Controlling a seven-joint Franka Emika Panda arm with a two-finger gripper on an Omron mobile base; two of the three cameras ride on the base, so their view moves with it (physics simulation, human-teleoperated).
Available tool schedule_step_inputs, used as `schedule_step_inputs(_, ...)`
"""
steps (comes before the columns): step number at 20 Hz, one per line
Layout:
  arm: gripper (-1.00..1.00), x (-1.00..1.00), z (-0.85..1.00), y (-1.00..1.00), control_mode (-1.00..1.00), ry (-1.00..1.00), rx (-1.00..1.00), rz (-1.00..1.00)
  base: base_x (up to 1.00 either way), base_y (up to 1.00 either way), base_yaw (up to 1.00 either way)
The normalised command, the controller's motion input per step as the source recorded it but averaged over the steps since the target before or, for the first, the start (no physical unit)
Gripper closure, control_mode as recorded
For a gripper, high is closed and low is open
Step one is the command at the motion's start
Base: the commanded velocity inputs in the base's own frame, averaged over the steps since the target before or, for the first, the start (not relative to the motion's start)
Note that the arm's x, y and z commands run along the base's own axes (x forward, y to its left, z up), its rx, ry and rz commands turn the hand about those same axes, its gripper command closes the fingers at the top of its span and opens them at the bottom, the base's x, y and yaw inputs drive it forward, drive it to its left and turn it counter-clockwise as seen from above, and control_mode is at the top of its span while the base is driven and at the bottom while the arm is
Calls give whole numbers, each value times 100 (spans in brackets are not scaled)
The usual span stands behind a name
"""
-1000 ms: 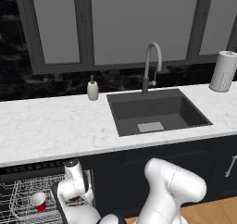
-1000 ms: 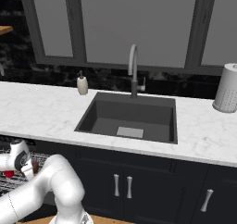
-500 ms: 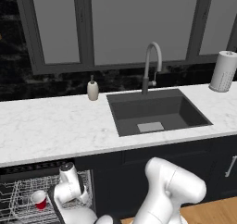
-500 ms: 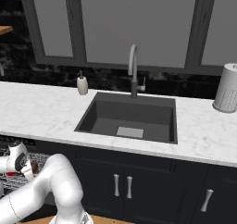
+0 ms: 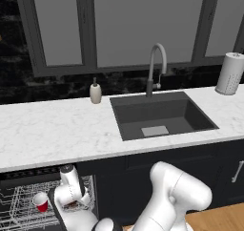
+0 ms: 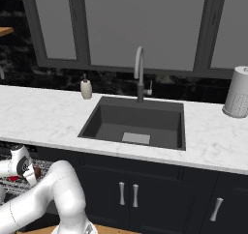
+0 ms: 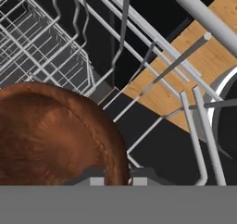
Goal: Pick up the cup and bowl from the counter, place them in the dishwasher, and close the dishwasher door.
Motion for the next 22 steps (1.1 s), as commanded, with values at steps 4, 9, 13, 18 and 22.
schedule_step_inputs(4, -100, 0, 0, 0, -100, 0, 0, 0, 0, 0, 0)
schedule_step_inputs(9, -100, -6, 6, 0, -100, 0, 0, 0, 0, 0, 0)
schedule_step_inputs(13, -100, -52, 62, 0, -100, -2, 0, 0, 0, 0, 0)
schedule_step_inputs(18, -100, -97, 96, 5, -100, -16, -3, 1, 0, 0, 0)
schedule_step_inputs(22, -100, -54, 79, 6, -100, -4, -26, 3, 0, 0, 0)
